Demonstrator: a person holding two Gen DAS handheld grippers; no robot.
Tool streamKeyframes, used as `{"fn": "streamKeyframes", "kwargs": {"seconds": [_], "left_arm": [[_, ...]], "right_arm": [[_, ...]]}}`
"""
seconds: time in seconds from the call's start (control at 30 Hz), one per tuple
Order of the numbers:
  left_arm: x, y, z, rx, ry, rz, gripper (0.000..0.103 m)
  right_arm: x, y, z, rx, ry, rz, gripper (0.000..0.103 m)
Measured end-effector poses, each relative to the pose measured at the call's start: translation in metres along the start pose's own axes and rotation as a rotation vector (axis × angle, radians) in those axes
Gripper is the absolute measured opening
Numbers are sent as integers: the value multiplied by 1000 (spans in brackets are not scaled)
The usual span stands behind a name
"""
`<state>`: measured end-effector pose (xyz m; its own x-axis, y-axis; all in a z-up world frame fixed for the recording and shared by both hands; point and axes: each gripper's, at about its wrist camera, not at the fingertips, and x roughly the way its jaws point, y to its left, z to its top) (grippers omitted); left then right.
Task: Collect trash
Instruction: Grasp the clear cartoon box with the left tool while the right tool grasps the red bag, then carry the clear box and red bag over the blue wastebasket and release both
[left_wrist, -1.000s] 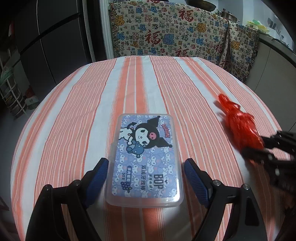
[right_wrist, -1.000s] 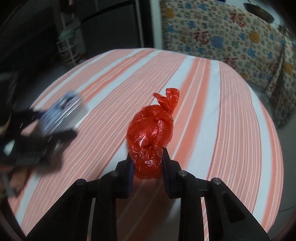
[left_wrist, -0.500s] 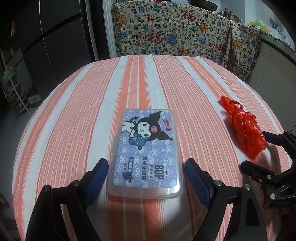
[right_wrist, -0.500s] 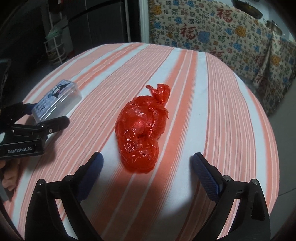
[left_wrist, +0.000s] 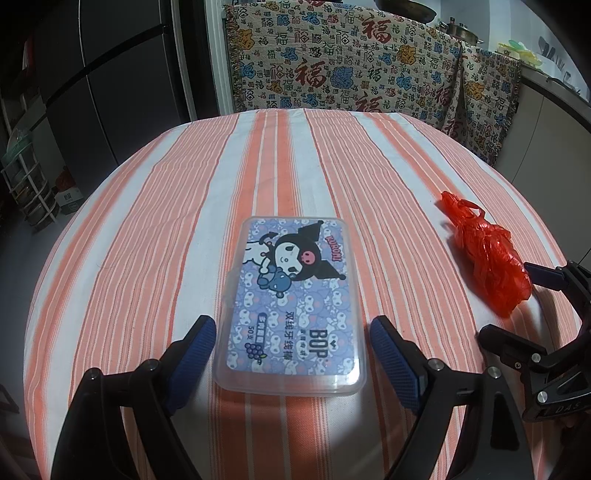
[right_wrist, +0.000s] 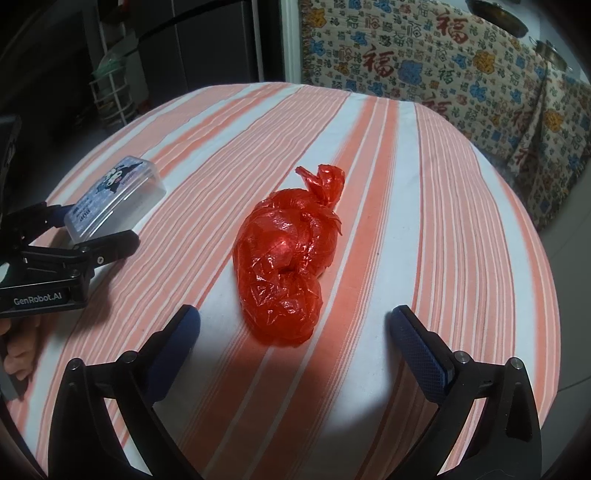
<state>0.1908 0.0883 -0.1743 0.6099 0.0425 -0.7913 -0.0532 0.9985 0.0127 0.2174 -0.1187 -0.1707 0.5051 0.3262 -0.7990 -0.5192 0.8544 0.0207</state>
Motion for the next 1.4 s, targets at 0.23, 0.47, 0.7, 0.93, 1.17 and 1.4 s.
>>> {"fn": "streamKeyframes", "kwargs": {"seconds": [0.23, 0.47, 0.7, 0.93, 1.17, 1.4], "left_arm": [[-7, 3, -4, 36, 11, -56, 87], [-36, 26, -16, 25, 47, -237, 87], [-24, 2, 12, 77, 85, -207, 87], [0, -5, 36, 101, 174, -140, 85], [-14, -11, 39, 112, 143, -167, 65], [-54, -73, 37, 167, 84, -300, 65]], "right_arm": [[0, 0, 0, 0, 0, -1, 102], [-1, -4, 4, -35, 80, 40, 102], [-14, -29, 52, 111, 180, 115, 98], [12, -9, 77, 50, 305, 81, 86], [-5, -2, 69, 7, 265, 77, 41], [-58, -41, 48, 43, 192, 70, 41]]}}
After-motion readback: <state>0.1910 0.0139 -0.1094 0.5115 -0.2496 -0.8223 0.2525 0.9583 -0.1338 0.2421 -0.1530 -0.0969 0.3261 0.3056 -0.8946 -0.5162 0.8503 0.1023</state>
